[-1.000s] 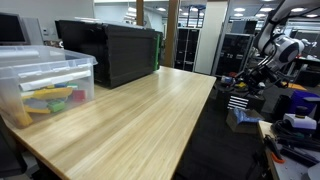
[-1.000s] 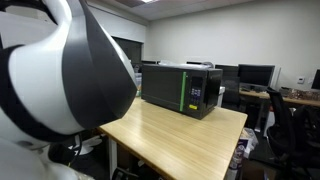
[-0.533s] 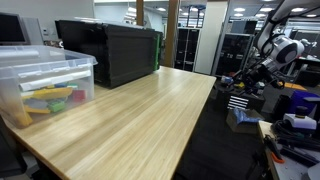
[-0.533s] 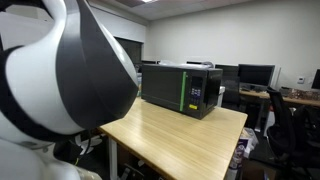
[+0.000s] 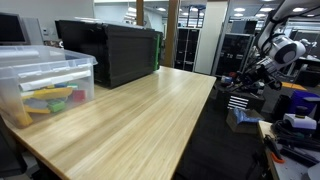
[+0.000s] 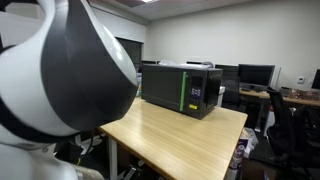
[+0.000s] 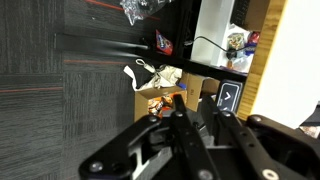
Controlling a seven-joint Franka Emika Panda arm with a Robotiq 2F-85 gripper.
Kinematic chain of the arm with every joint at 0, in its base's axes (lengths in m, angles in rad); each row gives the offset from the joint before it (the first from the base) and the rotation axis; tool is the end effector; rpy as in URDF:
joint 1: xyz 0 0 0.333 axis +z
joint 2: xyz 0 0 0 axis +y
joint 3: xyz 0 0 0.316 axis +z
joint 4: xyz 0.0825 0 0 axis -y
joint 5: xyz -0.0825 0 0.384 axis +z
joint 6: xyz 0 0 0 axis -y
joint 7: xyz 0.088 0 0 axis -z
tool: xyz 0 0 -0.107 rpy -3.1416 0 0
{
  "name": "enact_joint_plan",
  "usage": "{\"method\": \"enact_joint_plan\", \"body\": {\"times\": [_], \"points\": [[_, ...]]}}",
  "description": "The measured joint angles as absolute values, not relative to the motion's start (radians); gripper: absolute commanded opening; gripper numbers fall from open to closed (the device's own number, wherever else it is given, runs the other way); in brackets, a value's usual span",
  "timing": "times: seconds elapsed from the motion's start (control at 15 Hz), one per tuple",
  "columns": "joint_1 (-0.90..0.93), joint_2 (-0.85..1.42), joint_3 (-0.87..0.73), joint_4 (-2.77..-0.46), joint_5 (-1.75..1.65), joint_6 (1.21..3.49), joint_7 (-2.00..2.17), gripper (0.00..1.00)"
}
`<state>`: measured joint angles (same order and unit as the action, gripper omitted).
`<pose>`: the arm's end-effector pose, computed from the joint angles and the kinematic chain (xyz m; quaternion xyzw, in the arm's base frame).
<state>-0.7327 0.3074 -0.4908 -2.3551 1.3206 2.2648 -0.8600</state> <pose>0.1800 -0.4519 0.1972 -0.7090 0.6103 -0.2329 0.2658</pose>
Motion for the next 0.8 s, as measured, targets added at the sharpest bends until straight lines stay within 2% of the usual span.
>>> {"method": "enact_joint_plan", "body": {"times": [0.13,0.33,0.8], "points": [[-0.733,0.307,-0.490,-2.355,1.373,2.263,-0.918,0.00],[-0.735,0.307,-0.491,-2.355,1.434,2.233,-0.994,0.03],[-0.733,0.296,-0.479,-2.368,1.486,2.179,-1.051,0.03]]}}
